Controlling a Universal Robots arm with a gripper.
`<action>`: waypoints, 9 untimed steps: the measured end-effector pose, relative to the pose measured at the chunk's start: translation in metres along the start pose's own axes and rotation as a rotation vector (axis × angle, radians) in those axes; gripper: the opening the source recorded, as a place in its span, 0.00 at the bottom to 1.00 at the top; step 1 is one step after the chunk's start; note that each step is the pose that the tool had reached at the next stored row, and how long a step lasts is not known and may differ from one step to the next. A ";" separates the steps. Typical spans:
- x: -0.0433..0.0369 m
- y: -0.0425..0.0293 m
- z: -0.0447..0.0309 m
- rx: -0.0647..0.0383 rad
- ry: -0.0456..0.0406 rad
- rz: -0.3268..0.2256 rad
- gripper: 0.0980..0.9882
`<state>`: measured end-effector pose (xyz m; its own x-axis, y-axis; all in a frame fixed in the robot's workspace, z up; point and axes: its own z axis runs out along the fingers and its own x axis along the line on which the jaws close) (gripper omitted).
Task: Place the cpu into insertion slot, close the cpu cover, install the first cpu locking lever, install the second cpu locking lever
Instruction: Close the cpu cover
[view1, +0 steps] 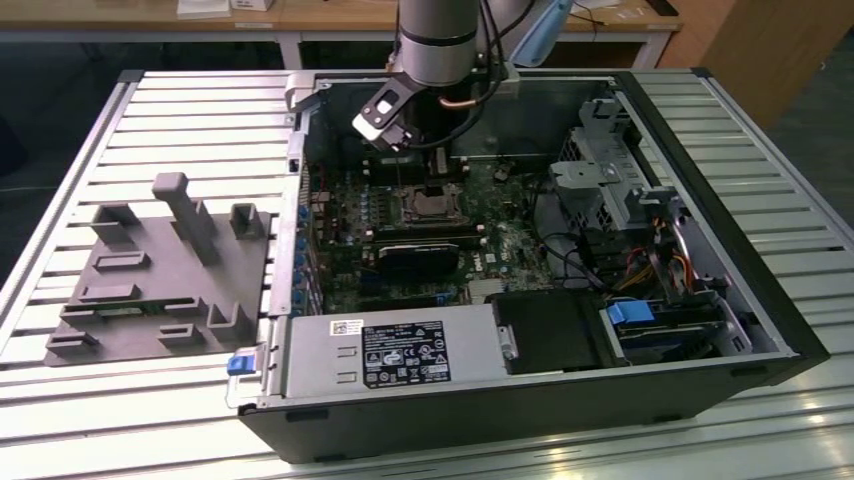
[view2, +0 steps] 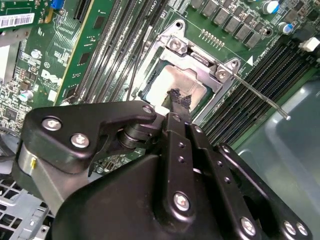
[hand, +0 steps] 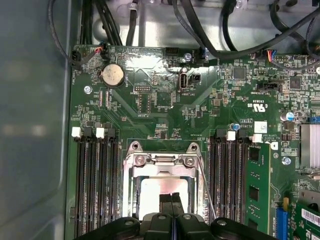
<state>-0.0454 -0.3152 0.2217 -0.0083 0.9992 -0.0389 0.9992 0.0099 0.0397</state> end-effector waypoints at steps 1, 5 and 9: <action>0.0000 0.0000 0.0000 0.000 0.0005 -0.011 0.00; 0.0000 0.0000 0.0001 -0.003 0.0028 -0.072 0.00; 0.0000 0.0000 0.0000 -0.005 0.0050 -0.132 0.00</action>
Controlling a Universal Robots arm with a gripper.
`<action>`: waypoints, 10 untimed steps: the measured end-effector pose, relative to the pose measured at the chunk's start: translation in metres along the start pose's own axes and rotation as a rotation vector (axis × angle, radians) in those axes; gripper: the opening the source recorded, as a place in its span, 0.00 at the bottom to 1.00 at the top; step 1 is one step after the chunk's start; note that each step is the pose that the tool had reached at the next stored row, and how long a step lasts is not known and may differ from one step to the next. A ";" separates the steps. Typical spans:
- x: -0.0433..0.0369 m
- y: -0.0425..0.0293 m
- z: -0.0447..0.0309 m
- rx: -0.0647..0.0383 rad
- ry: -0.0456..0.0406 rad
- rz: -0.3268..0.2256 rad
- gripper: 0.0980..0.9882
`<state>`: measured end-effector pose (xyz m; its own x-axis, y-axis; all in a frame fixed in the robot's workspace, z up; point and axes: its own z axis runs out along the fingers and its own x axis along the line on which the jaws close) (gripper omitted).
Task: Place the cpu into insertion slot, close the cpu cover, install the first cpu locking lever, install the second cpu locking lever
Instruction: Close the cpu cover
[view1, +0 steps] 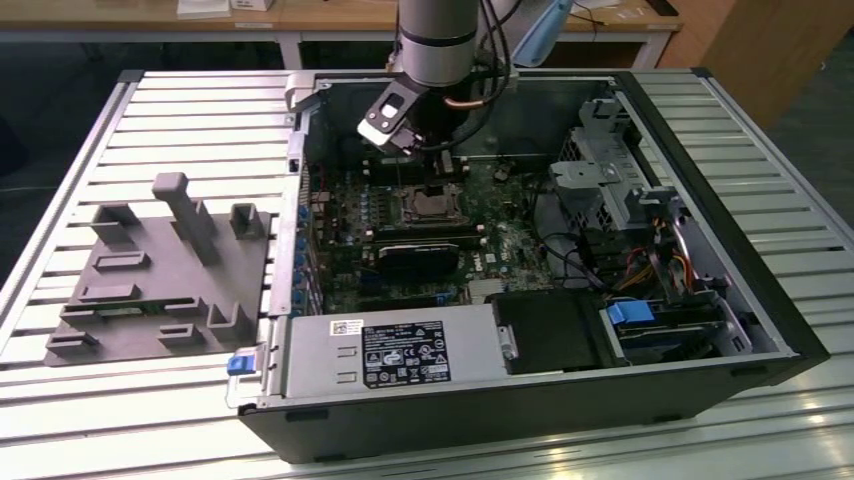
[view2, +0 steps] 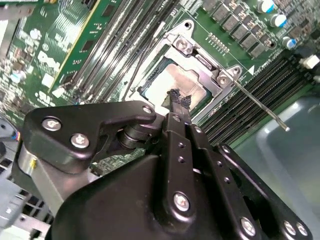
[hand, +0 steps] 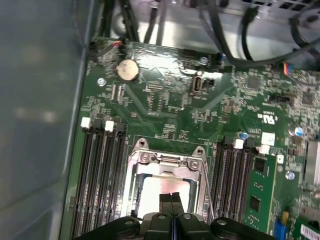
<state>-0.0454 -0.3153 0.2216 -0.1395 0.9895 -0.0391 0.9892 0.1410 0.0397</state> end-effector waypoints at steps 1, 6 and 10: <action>0.0000 0.0000 0.0000 -0.001 0.0007 -0.016 0.00; 0.0000 0.0000 0.0001 -0.004 0.0042 -0.106 0.00; 0.0000 0.0000 0.0002 -0.009 0.0092 -0.234 0.00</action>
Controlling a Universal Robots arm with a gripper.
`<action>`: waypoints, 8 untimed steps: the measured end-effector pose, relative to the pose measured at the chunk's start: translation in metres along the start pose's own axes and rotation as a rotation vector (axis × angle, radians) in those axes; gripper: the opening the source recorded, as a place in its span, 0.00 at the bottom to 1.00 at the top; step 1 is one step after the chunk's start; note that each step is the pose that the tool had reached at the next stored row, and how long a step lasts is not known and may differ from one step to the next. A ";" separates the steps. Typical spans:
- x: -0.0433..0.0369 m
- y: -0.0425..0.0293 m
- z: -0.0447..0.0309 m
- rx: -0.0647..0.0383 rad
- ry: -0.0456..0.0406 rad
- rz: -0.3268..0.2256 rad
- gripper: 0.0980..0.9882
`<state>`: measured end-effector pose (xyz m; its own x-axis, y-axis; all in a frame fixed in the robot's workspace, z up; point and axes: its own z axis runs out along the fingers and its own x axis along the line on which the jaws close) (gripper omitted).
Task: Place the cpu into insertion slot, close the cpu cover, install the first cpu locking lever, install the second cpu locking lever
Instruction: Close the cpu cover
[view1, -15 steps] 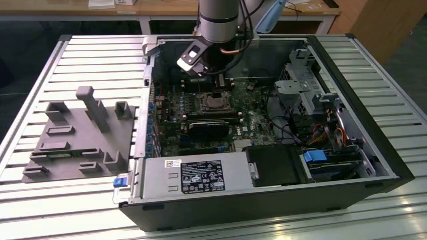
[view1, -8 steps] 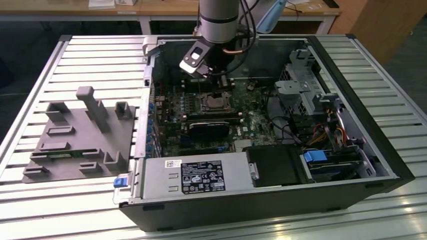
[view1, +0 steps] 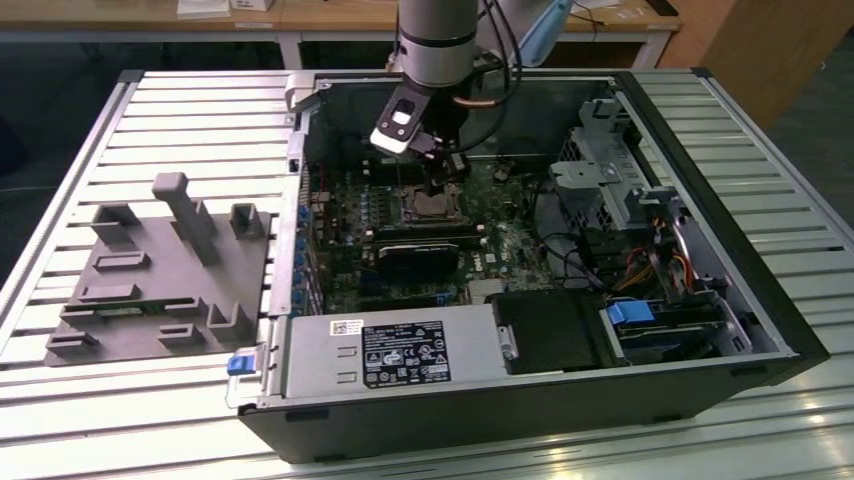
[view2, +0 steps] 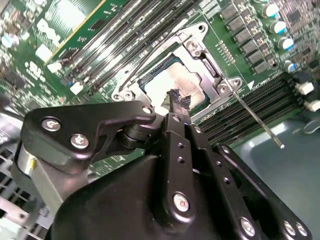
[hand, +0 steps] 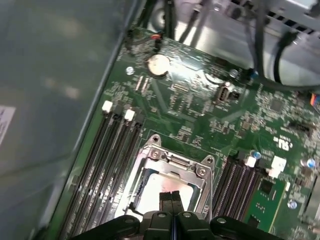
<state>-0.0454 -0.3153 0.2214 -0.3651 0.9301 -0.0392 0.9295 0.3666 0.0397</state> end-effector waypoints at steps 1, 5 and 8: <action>0.0000 0.0000 0.0000 -0.001 0.0006 -0.018 0.00; 0.0000 0.0000 0.0001 -0.003 0.0029 -0.091 0.00; 0.0000 0.0000 0.0002 -0.005 0.0045 -0.145 0.00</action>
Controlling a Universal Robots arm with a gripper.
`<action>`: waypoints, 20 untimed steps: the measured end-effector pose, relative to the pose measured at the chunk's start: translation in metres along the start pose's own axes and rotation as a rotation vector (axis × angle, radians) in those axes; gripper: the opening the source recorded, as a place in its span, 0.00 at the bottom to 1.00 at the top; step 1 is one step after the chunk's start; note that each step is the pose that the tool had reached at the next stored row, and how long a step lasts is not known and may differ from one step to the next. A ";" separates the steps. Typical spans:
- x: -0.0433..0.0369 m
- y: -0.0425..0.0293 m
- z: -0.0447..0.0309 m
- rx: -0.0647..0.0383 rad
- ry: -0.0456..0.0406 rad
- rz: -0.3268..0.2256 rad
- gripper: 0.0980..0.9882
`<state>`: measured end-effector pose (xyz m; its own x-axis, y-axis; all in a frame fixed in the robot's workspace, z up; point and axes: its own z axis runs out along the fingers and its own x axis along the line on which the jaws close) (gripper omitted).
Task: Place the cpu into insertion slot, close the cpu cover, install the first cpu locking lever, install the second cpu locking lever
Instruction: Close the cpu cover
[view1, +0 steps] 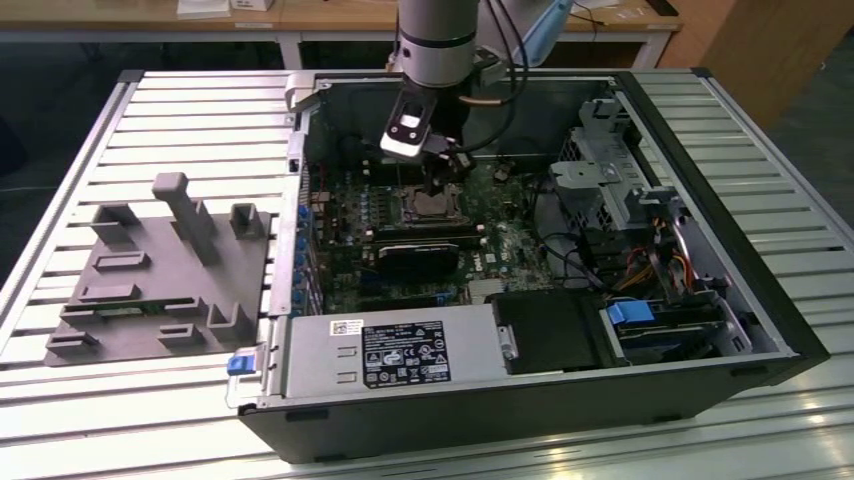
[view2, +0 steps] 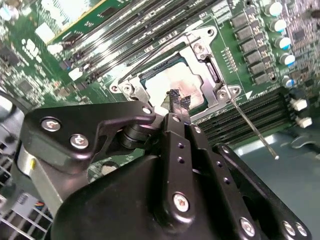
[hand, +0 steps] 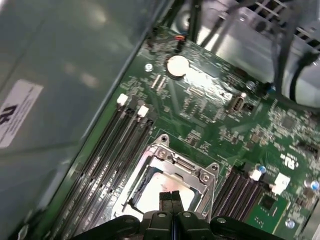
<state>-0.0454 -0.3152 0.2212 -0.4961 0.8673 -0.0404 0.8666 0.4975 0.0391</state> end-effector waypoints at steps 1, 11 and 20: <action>0.0000 0.0000 0.0000 -0.001 0.0006 -0.018 0.00; 0.0000 0.0000 0.0001 -0.007 0.0058 -0.199 0.00; 0.0000 0.0000 0.0001 -0.010 0.0074 -0.363 0.00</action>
<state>-0.0455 -0.3153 0.2212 -0.7718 0.6342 -0.0463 0.6334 0.7731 0.0335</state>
